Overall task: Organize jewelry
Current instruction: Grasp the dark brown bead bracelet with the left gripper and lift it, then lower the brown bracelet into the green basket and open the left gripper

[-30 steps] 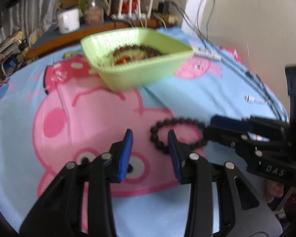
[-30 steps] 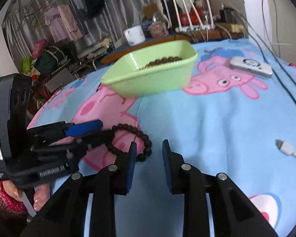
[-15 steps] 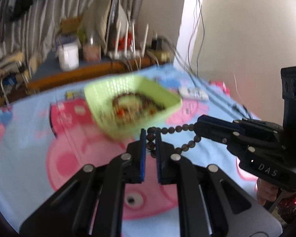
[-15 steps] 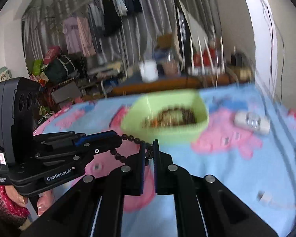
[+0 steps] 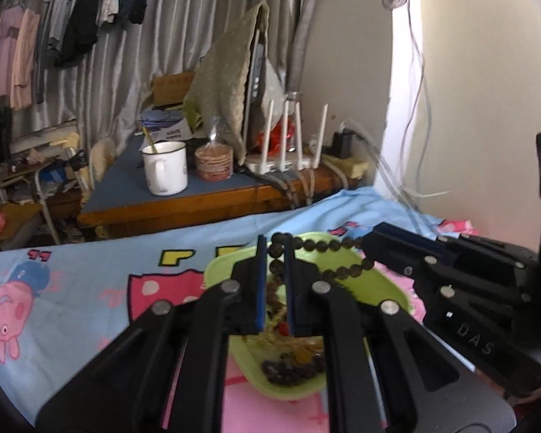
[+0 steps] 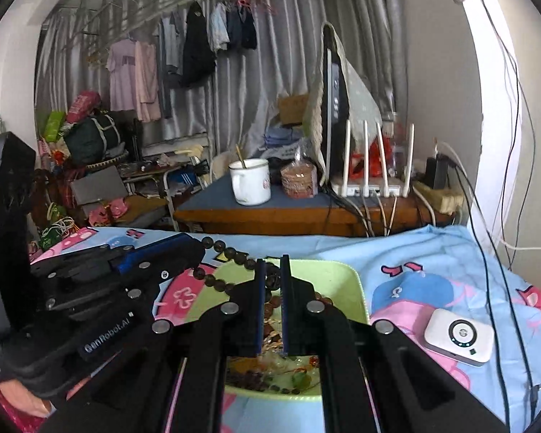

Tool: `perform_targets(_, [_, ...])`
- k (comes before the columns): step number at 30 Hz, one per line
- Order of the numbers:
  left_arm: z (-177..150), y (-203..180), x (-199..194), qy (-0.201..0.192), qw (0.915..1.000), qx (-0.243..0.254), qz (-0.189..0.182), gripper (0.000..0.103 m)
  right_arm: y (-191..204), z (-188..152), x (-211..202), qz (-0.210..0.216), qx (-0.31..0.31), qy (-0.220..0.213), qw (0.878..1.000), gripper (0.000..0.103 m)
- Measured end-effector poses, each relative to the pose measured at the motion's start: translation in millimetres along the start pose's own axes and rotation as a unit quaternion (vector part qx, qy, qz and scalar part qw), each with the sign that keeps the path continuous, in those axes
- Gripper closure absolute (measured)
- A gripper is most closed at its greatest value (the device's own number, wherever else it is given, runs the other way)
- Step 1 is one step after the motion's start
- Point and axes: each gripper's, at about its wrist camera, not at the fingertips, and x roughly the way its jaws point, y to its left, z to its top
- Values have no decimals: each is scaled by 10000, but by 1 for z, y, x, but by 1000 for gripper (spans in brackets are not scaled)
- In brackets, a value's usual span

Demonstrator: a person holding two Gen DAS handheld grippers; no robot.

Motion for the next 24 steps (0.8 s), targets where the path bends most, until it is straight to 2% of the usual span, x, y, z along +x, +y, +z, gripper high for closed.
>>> perform_targets(6, [-10, -1, 30, 119, 9997, 16, 233, 94, -7, -8, 24, -139, 57, 181, 9997, 103])
perform_targets(7, [-12, -2, 34, 111, 9994, 43, 316, 92, -9, -8, 32, -190, 46, 190, 9996, 103])
perform_targets(8, [-13, -3, 38, 106, 9986, 110, 504, 86, -8, -9, 37, -274, 1, 216, 9994, 103])
perform_targets(9, [-13, -4, 42, 120, 9977, 151, 651, 66, -8, -9, 41, -383, -43, 240, 9990, 103])
perform_targets(10, [-14, -4, 43, 110, 9962, 164, 853, 61, -9, -10, 42, -457, -56, 245, 9986, 103])
perform_targets(13, [-12, -1, 30, -14, 9969, 61, 785, 61, -14, -14, 24, -302, 319, -3, 9990, 103])
perform_targets(18, [-10, 0, -4, -119, 9963, -85, 849, 61, -8, -23, -10, -202, 551, -128, 9982, 103])
perform_targets(24, [-19, -1, -43, -92, 9957, -370, 845, 61, 5, -46, -47, -189, 786, -66, 9967, 103])
